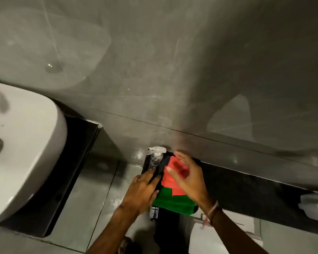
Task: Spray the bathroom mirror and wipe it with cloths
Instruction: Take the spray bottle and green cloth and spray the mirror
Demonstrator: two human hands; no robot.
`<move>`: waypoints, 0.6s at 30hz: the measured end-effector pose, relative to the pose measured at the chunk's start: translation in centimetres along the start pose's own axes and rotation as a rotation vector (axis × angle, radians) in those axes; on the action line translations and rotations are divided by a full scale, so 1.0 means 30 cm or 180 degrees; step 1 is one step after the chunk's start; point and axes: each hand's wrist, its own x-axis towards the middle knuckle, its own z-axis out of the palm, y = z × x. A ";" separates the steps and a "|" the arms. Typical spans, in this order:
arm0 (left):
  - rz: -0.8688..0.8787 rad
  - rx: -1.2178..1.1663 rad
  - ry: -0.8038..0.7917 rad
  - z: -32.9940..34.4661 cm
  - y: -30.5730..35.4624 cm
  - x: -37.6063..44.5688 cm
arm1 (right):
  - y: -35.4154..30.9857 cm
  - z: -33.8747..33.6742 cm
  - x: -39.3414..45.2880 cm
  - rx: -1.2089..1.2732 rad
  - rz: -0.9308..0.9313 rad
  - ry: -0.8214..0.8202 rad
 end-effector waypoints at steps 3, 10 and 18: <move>-0.0327 0.0266 -0.0600 0.047 -0.014 0.107 | 0.008 0.067 0.122 -0.0119 -0.0179 -0.0402; -0.0840 0.0324 -0.0799 0.080 -0.019 0.183 | 0.046 0.159 0.257 -0.1243 -0.1594 -0.0959; -0.1169 -0.0633 -0.0767 0.085 -0.006 0.170 | 0.075 0.211 0.264 -0.0287 -0.1145 -0.0542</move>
